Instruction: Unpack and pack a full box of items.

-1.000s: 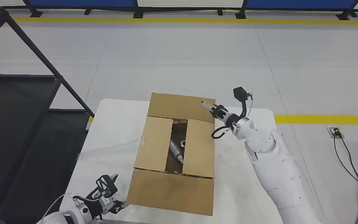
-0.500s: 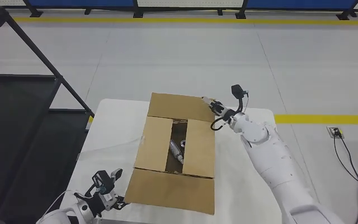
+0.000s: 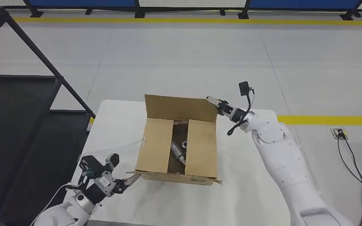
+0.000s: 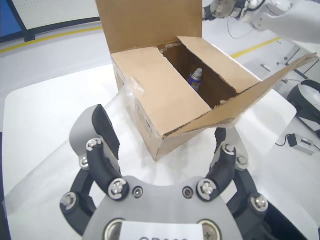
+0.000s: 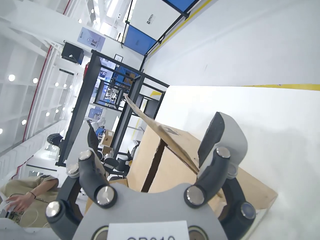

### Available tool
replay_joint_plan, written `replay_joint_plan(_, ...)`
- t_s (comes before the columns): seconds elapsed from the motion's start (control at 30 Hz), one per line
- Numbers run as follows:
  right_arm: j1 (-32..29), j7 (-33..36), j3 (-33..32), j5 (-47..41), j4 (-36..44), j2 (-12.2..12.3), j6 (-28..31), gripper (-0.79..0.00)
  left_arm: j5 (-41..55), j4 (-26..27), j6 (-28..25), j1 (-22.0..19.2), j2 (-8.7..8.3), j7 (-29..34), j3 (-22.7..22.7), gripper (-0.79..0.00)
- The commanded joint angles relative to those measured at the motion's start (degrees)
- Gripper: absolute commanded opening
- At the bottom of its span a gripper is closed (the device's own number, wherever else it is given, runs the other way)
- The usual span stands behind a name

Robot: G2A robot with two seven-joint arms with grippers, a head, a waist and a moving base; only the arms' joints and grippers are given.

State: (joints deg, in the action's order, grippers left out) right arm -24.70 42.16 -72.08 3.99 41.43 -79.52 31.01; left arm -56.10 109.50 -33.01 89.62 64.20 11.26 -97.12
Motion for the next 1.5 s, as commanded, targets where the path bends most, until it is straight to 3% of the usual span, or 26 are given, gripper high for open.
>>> replay_joint_plan(0.0, -1.2, 2.0, -0.6, -0.6, 3.1, 0.5, -0.4, 0.0, 1.0, 0.9, 4.8, -0.8, 0.2, 1.4, 1.0, 0.0)
replay_joint_plan(0.23, -7.1, 9.1, -2.9, -0.4, 17.8, 2.4, -5.1, 0.0, -2.7, 1.6, 12.8, -4.8, 0.56, 4.6, 5.5, 0.0)
replay_joint_plan(0.47, -12.6, 15.8, -3.0, 1.7, 32.2, 3.7, -15.8, 0.0, -10.3, 0.0, 21.1, -8.2, 1.2, 3.6, 11.1, 0.0)
replay_joint_plan(0.63, -14.8, 17.5, -1.9, 3.5, 37.3, 4.2, -23.2, 0.0, -12.7, -1.6, 24.2, -10.1, 1.62, 4.0, 14.1, 0.0)
replay_joint_plan(0.87, -13.7, 18.0, 1.9, 3.9, 37.1, 3.9, -33.0, 0.0, -16.8, -2.8, 28.6, -11.6, 2.15, 3.2, 17.2, 0.0)
replay_joint_plan(1.27, -9.3, 19.0, 7.9, -0.7, 29.1, 2.8, -33.0, 0.0, -24.6, -4.9, 36.2, -12.9, 3.17, -0.8, 21.5, 0.0)
replay_joint_plan(1.47, -9.6, 19.0, 8.5, -1.3, 28.0, 2.9, -31.6, 0.0, -18.4, -4.6, 39.9, -11.9, 3.55, -3.7, 17.7, 0.0)
